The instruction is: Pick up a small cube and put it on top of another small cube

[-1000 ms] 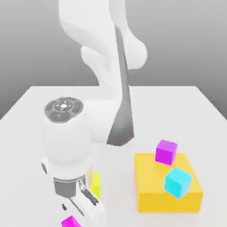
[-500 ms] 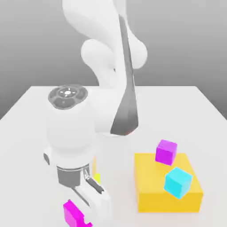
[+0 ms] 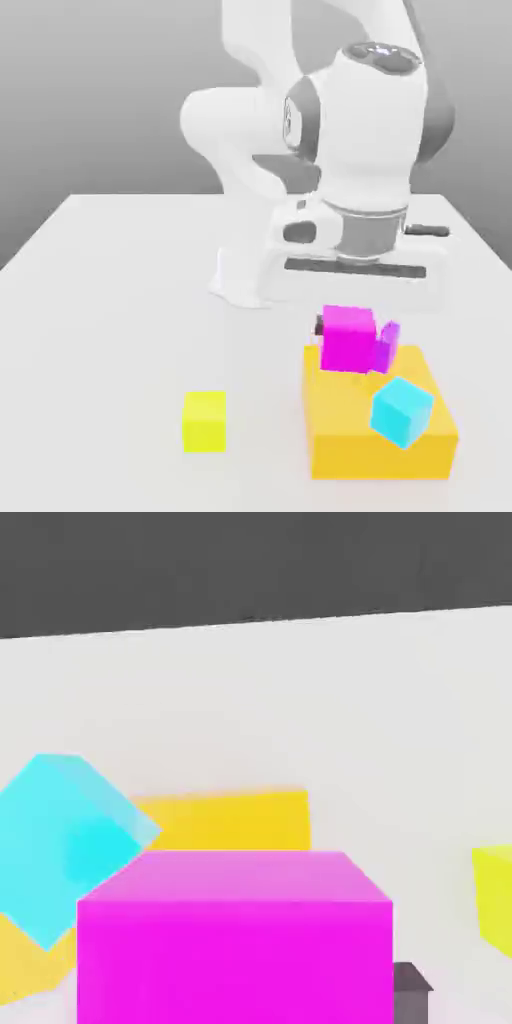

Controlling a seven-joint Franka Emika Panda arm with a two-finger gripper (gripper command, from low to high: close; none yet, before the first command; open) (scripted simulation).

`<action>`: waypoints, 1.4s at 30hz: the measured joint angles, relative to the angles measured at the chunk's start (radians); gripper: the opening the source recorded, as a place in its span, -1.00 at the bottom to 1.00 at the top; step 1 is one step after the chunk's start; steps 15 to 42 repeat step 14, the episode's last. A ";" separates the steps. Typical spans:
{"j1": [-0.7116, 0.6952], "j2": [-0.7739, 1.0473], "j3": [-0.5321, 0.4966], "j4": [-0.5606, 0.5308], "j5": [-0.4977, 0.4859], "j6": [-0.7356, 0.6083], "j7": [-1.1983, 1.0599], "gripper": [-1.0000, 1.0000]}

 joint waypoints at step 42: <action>0.157 -0.032 0.027 -0.178 0.092 0.153 -0.216 1.00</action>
